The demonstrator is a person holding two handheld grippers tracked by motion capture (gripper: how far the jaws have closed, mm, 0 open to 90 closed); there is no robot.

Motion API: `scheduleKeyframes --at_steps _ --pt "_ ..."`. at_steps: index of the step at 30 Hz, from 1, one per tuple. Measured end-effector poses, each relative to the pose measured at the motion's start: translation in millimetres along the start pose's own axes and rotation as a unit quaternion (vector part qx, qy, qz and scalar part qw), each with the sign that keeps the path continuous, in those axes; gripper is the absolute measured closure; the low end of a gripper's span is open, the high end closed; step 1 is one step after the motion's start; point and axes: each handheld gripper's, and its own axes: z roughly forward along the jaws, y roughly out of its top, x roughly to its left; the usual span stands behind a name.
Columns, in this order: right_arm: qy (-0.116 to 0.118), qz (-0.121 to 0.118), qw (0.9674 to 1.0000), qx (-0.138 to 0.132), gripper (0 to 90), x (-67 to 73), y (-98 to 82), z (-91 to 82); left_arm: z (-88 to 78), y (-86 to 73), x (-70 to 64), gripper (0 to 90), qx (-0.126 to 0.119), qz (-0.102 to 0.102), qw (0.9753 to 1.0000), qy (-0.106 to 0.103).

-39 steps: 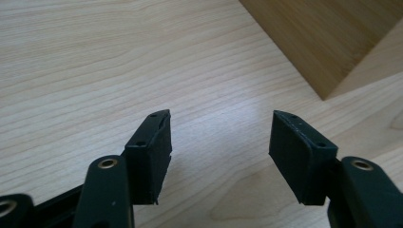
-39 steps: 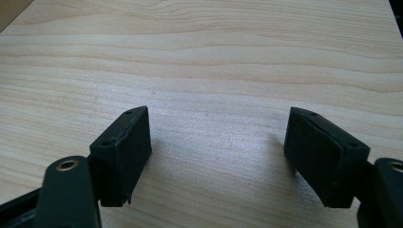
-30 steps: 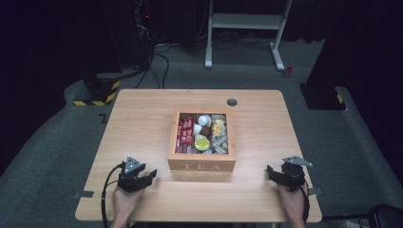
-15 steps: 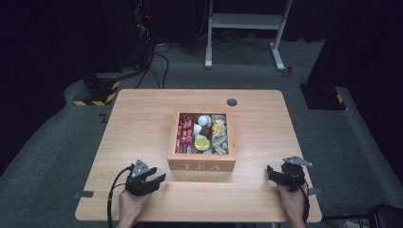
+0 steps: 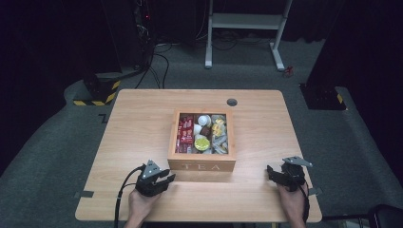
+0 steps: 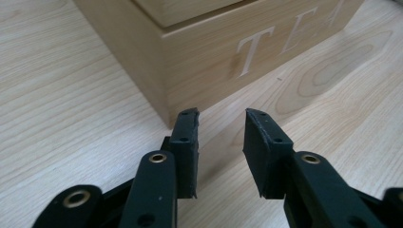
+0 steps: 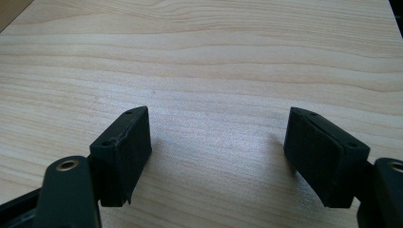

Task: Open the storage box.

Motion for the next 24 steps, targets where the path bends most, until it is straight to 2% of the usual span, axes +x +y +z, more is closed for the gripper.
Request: scheduleKeyframes --at_steps 5,12,15,20,24 --pt "0.000 -0.002 1.0000 -0.001 24.0 -0.3 -0.2 0.0 6.2 5.2 -5.6 69.4 -0.002 0.008 0.9999 -0.006" --pt "0.001 -0.003 1.0000 -0.001 24.0 -0.2 -0.4 -0.2 15.4 13.6 -14.4 75.8 -0.002 0.009 0.9999 -0.009" --pt "0.001 -0.003 1.0000 0.000 24.0 -0.3 -0.4 -0.3 19.7 18.1 -17.3 79.1 0.000 0.017 0.9998 -0.010" --pt "0.001 -0.002 1.0000 0.000 24.0 0.0 -0.7 -0.6 24.8 24.2 -21.6 82.7 -0.002 0.010 0.9998 -0.014" --pt "0.001 -0.002 1.0000 0.000 24.0 0.0 -0.7 -0.6 27.8 28.7 -24.2 85.9 -0.002 0.013 0.9998 -0.012"
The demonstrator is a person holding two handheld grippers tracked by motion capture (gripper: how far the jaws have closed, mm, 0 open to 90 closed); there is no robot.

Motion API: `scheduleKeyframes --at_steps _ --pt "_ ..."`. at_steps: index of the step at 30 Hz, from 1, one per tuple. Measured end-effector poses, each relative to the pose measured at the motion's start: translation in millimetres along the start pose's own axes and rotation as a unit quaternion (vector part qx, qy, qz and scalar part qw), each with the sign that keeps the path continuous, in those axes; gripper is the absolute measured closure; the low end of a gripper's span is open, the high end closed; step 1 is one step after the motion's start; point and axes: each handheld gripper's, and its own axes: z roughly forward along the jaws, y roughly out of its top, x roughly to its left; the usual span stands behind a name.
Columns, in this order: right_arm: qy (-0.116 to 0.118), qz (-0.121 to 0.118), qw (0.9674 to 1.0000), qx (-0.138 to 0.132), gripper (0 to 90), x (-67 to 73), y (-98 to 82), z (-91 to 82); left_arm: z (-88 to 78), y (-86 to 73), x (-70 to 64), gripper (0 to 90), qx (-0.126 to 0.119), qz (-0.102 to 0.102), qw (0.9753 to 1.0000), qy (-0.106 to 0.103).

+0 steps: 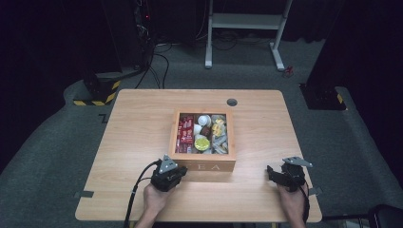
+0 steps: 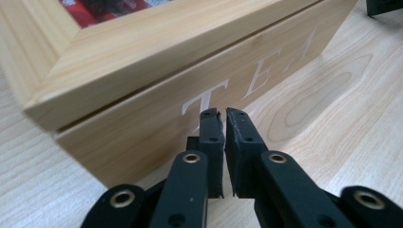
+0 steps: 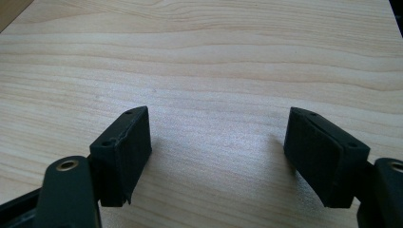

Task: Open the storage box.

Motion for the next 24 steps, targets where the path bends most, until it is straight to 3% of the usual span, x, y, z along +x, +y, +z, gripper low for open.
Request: scheduleKeyframes --at_steps 10,19,24 --pt "0.000 0.000 1.0000 0.000 24.0 0.0 -0.1 -0.1 3.9 3.5 2.0 90.0 0.000 -0.012 0.9998 0.015" --pt "0.000 0.000 1.0000 0.000 24.0 0.0 -0.1 -0.2 0.4 6.9 2.4 90.0 -0.012 -0.016 0.9997 0.009" --pt "0.000 -0.001 1.0000 0.000 24.0 -0.1 -0.1 -0.1 -4.6 15.4 0.3 90.0 -0.013 -0.002 0.9999 0.010"
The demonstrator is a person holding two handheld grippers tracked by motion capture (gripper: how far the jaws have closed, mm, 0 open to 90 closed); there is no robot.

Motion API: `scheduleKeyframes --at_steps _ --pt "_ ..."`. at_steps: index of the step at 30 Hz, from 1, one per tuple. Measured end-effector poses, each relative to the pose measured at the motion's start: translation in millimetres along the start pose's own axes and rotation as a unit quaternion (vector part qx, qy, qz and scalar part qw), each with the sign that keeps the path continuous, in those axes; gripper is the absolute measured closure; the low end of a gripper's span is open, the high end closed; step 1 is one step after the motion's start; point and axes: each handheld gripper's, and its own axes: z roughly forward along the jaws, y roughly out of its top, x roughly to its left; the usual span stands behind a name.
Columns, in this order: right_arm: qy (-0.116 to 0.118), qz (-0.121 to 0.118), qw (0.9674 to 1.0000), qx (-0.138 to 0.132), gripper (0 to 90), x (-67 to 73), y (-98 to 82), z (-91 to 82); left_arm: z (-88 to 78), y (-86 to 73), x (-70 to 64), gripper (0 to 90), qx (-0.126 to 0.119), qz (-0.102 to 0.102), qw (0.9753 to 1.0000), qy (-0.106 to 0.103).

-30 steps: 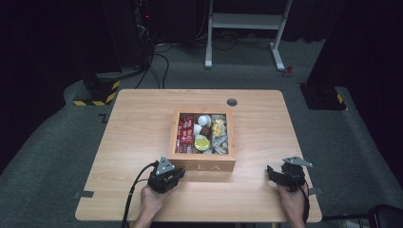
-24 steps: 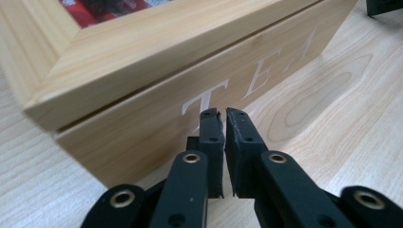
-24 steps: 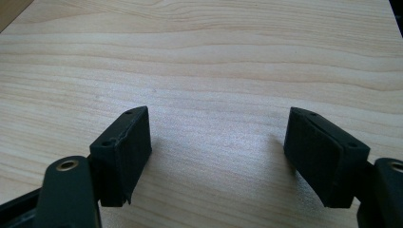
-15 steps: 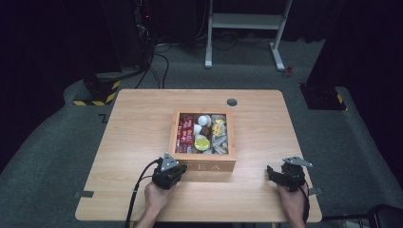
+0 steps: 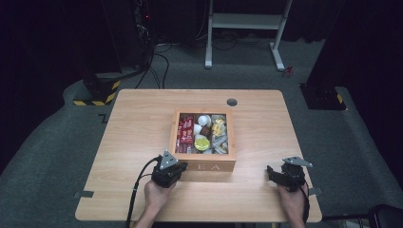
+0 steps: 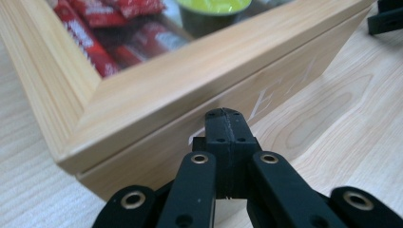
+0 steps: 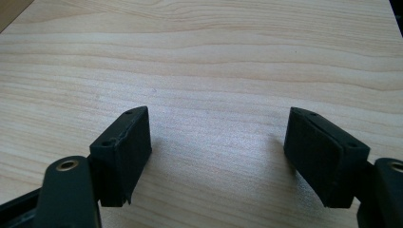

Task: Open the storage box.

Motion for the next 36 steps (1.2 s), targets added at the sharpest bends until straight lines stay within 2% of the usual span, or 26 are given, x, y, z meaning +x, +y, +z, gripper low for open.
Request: scheduleKeyframes --at_steps 3,15,19,26,28,36 --pt "0.000 0.000 1.0000 0.000 24.0 0.0 0.0 0.0 -2.2 4.1 -1.8 90.0 -0.009 -0.007 0.9999 0.000" --pt "0.000 0.000 1.0000 0.000 24.0 0.0 0.0 0.0 -1.9 7.4 -1.0 90.0 -0.010 -0.026 0.9996 -0.008" --pt "0.000 0.000 1.0000 0.000 24.0 0.0 0.0 0.1 -2.1 13.1 -0.6 90.0 -0.005 -0.017 0.9998 -0.007" --pt "0.000 0.001 1.0000 -0.001 24.2 0.0 0.3 0.5 -2.3 20.1 -0.3 90.0 -0.005 -0.015 0.9999 -0.007" --pt "0.000 0.002 1.0000 0.000 24.2 0.2 0.5 0.4 -2.8 23.2 0.7 90.0 -0.003 -0.009 0.9999 -0.006" --pt "0.000 0.002 1.0000 0.000 24.2 0.1 0.5 0.4 -4.2 30.7 0.8 90.0 0.001 -0.012 0.9999 -0.004"
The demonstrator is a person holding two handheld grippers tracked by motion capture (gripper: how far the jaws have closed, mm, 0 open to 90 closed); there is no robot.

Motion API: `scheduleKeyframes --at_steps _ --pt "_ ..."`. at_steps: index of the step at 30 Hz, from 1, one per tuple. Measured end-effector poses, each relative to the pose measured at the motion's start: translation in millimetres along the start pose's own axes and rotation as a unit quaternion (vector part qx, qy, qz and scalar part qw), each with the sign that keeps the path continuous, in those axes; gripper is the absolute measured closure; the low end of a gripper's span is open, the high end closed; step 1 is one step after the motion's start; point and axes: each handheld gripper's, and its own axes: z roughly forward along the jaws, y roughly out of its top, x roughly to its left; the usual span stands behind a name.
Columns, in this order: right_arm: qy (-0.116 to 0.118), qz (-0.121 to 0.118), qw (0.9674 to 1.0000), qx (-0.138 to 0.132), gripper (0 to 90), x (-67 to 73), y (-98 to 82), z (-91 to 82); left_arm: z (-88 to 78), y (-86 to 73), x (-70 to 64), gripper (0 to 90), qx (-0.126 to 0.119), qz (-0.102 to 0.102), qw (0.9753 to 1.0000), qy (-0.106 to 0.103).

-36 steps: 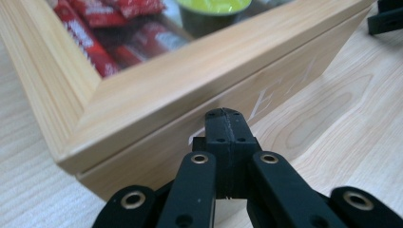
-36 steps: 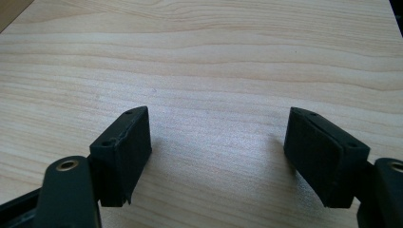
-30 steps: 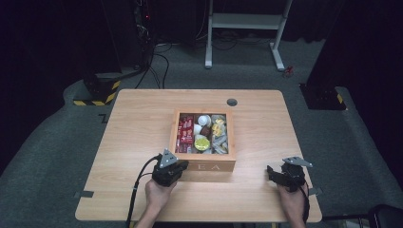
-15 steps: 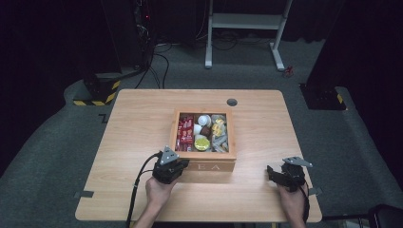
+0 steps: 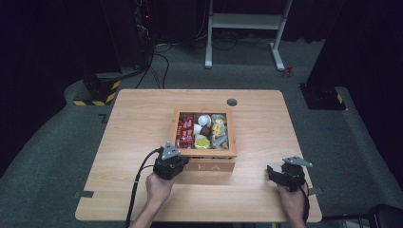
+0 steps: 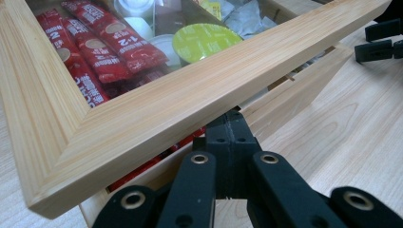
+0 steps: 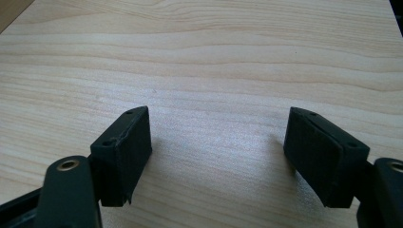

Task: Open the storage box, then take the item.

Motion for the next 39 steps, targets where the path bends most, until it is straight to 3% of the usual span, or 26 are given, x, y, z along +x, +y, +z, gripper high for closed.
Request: scheduleKeyframes --at_steps 20,30,37,39 --pt "-0.001 0.001 1.0000 0.000 24.2 0.1 0.2 0.3 -6.1 19.1 10.3 86.2 -0.015 -0.029 0.9995 -0.005" --pt "0.000 -0.001 1.0000 0.000 24.2 0.1 0.1 0.0 -14.9 38.8 11.9 81.5 -0.030 -0.018 0.9994 -0.002" --pt "0.001 -0.004 1.0000 0.000 24.2 -0.1 0.0 -0.1 -17.4 46.0 17.8 76.2 -0.040 -0.039 0.9984 0.002" --pt "0.001 -0.004 1.0000 0.000 24.2 -0.1 0.0 -0.1 -18.3 48.2 18.3 76.9 -0.041 -0.037 0.9985 0.004"
